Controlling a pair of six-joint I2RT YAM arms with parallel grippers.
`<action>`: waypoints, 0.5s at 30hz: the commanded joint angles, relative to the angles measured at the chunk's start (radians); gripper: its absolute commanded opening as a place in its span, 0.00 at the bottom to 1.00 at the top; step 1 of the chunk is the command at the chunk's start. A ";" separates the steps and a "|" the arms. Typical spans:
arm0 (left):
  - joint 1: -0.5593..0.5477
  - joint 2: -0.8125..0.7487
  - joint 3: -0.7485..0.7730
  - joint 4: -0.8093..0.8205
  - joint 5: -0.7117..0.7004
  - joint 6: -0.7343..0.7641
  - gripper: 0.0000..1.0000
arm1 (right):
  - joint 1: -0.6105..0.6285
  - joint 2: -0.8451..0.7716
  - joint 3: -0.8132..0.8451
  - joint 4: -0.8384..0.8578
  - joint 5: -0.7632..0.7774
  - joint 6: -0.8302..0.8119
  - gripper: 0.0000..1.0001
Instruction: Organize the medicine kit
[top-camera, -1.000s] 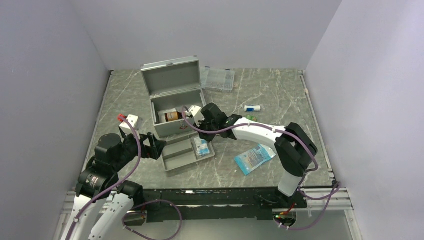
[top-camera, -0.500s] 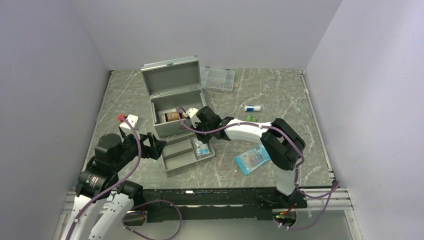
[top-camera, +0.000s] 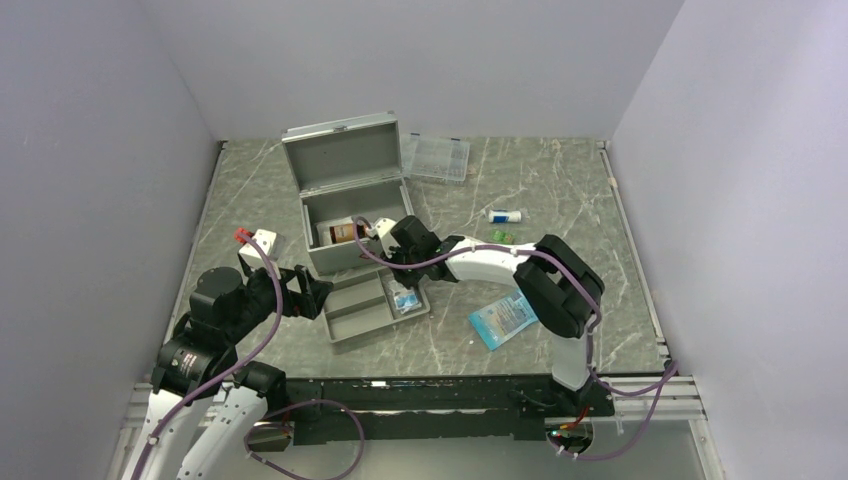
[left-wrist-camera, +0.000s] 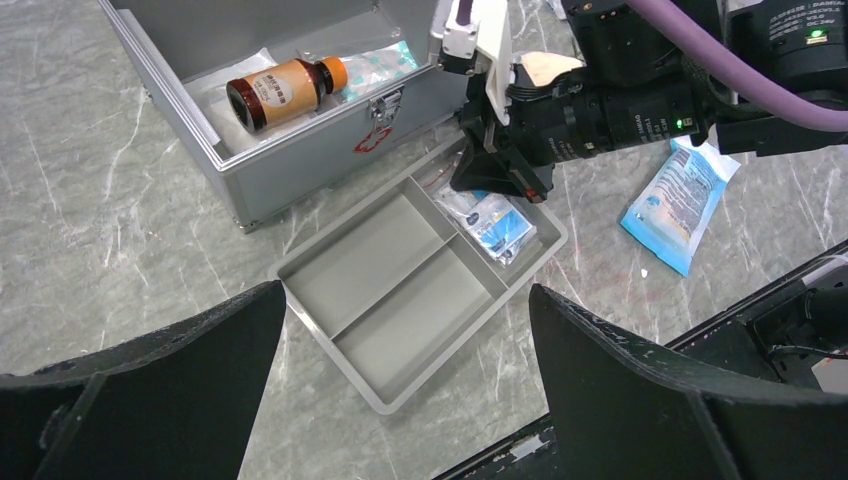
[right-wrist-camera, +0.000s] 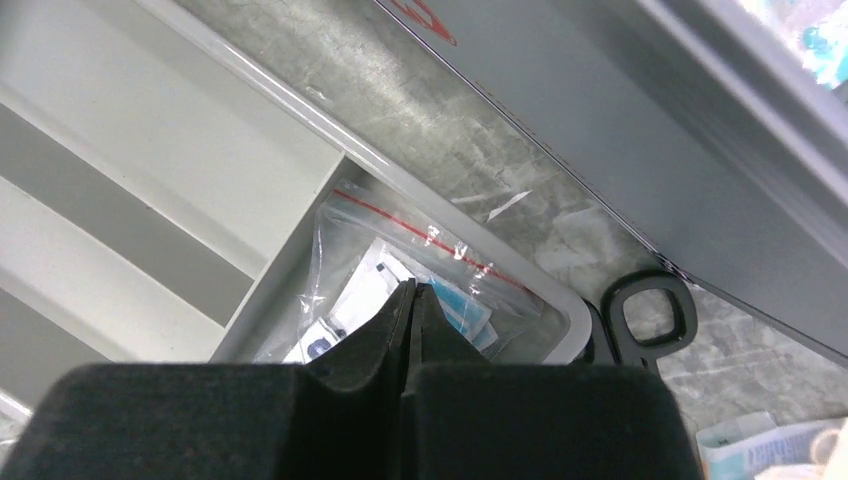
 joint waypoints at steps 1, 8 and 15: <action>0.006 -0.005 -0.004 0.040 0.015 0.004 0.99 | 0.008 -0.113 0.005 -0.027 0.058 0.007 0.00; 0.006 -0.010 -0.003 0.040 0.015 0.002 0.99 | 0.027 -0.286 -0.015 -0.053 0.148 0.014 0.09; 0.006 -0.007 -0.003 0.041 0.021 0.004 0.99 | 0.027 -0.465 -0.094 -0.080 0.358 0.092 0.31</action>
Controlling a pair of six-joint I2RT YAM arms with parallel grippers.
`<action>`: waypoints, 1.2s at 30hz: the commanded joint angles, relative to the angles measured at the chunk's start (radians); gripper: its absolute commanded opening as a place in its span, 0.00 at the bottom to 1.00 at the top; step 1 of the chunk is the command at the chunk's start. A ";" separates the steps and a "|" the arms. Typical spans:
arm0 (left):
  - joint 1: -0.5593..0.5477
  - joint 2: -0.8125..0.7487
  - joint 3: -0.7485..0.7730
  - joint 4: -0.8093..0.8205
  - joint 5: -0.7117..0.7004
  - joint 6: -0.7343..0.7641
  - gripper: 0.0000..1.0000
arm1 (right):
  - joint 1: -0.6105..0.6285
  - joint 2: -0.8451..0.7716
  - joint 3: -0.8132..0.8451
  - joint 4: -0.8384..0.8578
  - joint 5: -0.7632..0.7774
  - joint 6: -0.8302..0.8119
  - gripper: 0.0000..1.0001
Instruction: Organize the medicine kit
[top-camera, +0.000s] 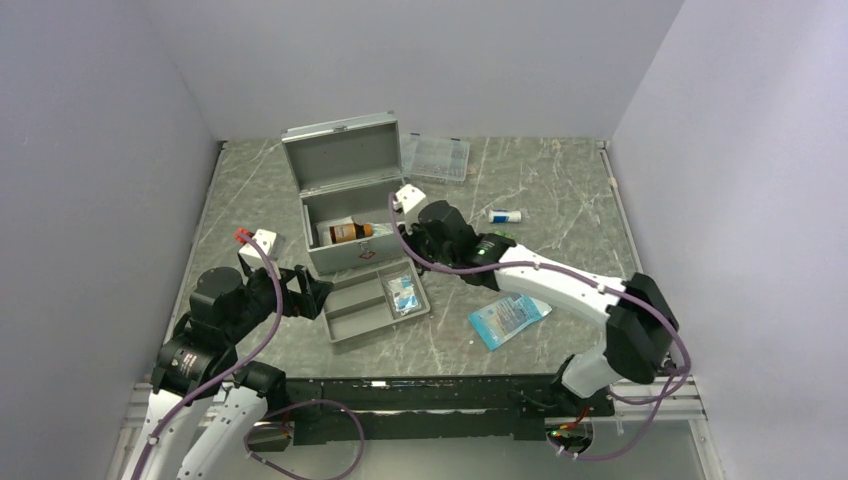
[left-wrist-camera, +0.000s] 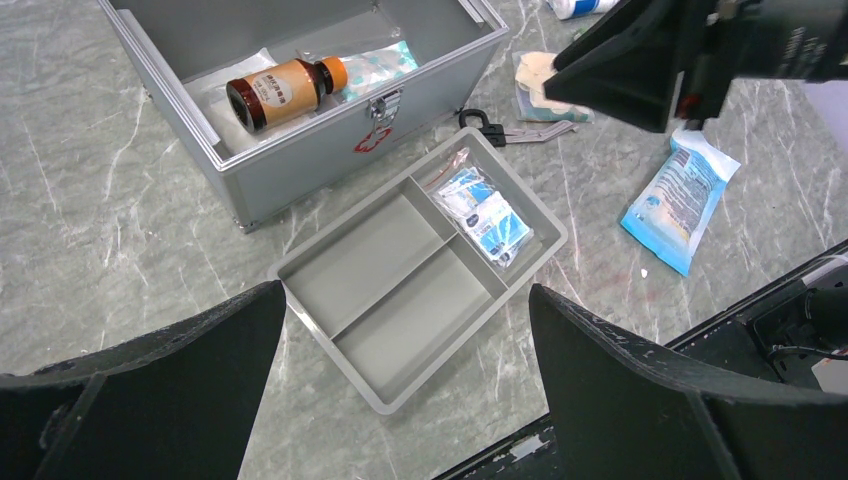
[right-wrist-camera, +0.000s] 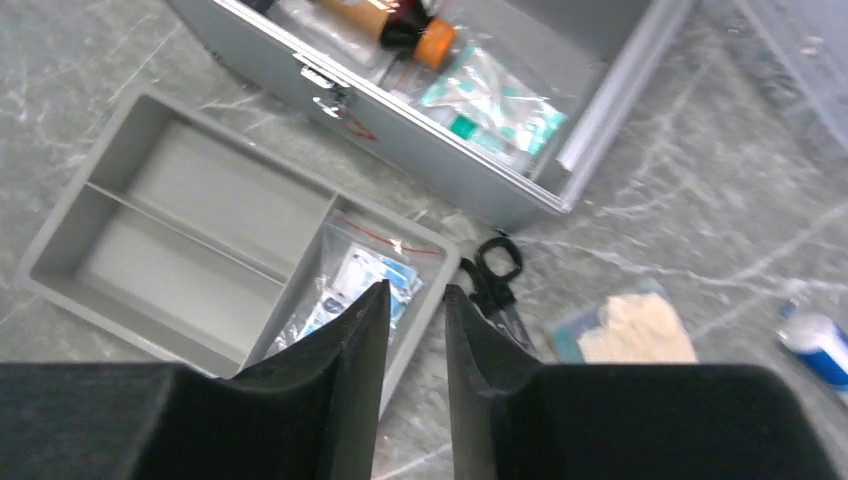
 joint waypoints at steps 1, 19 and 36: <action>0.006 -0.007 -0.003 0.041 0.022 0.005 0.99 | -0.001 -0.107 -0.057 -0.023 0.212 0.074 0.33; 0.006 -0.011 -0.002 0.034 -0.009 -0.002 0.99 | -0.355 -0.092 -0.082 -0.176 0.170 0.460 0.59; 0.006 -0.014 -0.001 0.032 -0.015 -0.004 0.99 | -0.360 0.221 0.032 -0.139 0.215 0.555 0.55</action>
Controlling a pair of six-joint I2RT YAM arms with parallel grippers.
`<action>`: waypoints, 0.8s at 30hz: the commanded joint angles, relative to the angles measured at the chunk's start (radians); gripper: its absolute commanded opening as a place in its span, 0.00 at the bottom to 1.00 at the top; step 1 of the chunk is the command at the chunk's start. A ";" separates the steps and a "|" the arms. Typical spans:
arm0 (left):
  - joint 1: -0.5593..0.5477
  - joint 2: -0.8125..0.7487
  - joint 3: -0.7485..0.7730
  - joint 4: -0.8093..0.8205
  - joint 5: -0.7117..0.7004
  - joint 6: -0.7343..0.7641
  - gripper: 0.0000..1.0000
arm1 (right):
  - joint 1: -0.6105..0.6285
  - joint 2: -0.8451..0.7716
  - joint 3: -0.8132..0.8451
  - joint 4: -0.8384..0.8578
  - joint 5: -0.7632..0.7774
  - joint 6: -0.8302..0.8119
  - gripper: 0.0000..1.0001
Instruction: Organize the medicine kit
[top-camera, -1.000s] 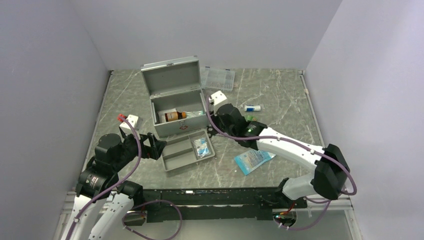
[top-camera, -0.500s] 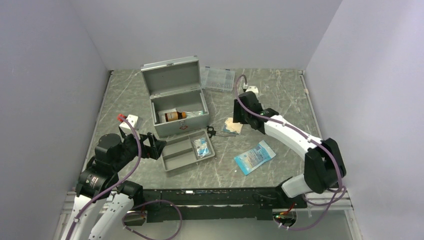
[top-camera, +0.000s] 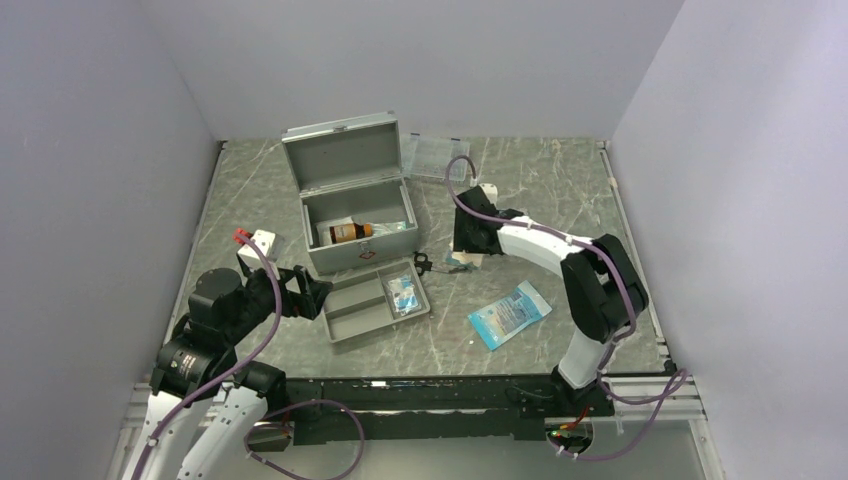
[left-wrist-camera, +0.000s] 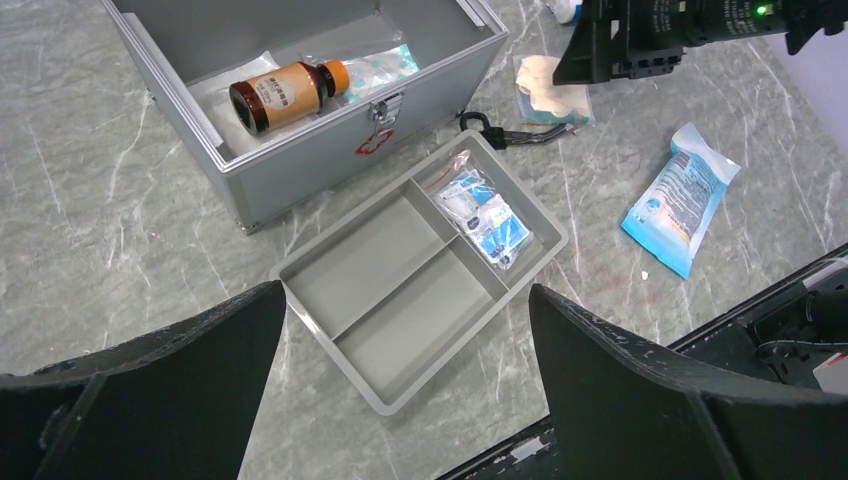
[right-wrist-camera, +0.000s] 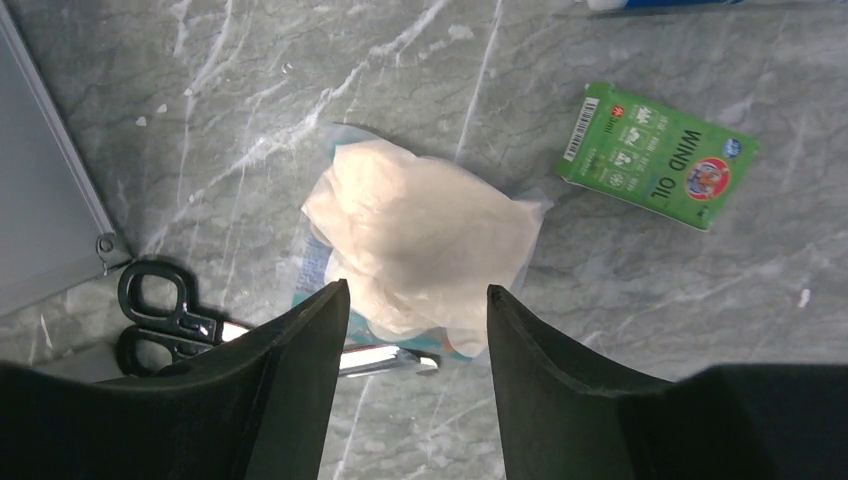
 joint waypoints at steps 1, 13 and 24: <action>0.006 -0.007 -0.001 0.032 -0.009 -0.004 0.99 | -0.005 0.047 0.074 0.033 0.012 0.046 0.55; 0.006 -0.008 -0.002 0.032 -0.010 -0.002 0.99 | -0.007 0.155 0.090 0.045 0.041 0.057 0.43; 0.006 -0.002 -0.001 0.032 -0.006 -0.002 0.99 | -0.006 0.122 0.057 0.049 0.065 0.043 0.00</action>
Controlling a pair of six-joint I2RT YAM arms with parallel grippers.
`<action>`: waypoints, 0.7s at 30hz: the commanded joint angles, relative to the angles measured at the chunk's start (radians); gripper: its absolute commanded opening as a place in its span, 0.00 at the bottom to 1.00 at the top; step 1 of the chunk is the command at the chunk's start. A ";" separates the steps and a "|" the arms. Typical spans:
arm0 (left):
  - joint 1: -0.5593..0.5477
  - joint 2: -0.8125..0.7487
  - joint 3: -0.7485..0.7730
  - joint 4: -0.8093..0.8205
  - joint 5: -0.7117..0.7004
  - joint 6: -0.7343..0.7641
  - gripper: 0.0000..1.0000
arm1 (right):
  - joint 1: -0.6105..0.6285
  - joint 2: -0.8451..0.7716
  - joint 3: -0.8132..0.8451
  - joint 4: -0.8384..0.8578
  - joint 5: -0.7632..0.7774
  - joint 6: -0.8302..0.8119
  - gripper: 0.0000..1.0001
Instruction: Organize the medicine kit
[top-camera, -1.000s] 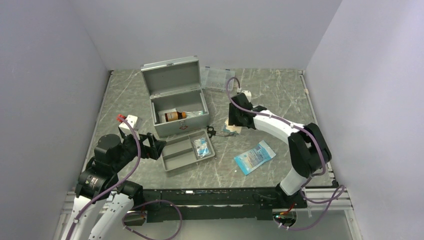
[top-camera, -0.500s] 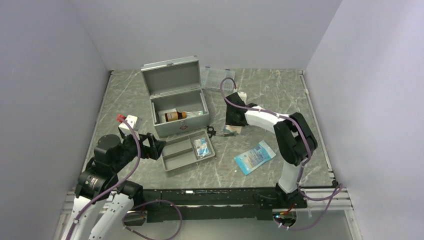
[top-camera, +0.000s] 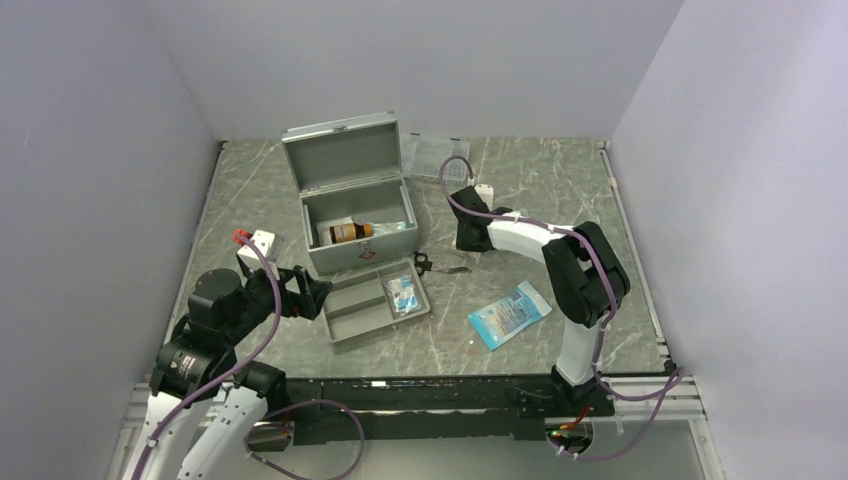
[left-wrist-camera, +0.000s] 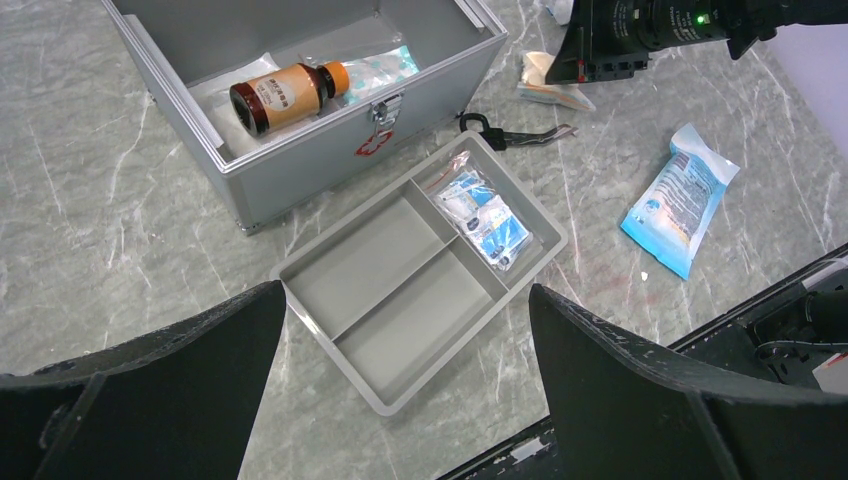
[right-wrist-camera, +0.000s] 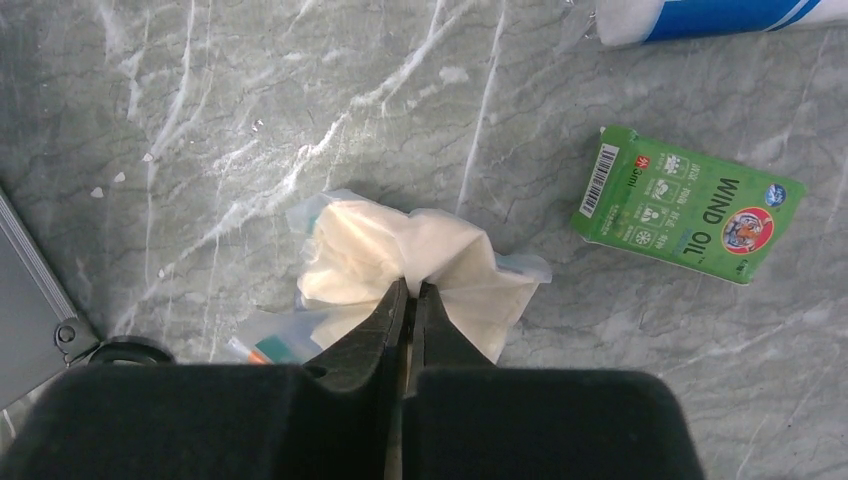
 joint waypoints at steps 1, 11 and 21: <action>0.006 0.002 -0.001 0.033 -0.005 -0.003 0.99 | -0.003 -0.033 0.001 -0.001 0.038 -0.009 0.00; 0.006 0.000 -0.001 0.033 -0.013 -0.005 0.99 | 0.031 -0.199 0.065 -0.061 0.124 -0.081 0.00; 0.006 0.006 0.000 0.034 -0.004 -0.005 0.99 | 0.196 -0.286 0.185 -0.016 0.200 -0.249 0.00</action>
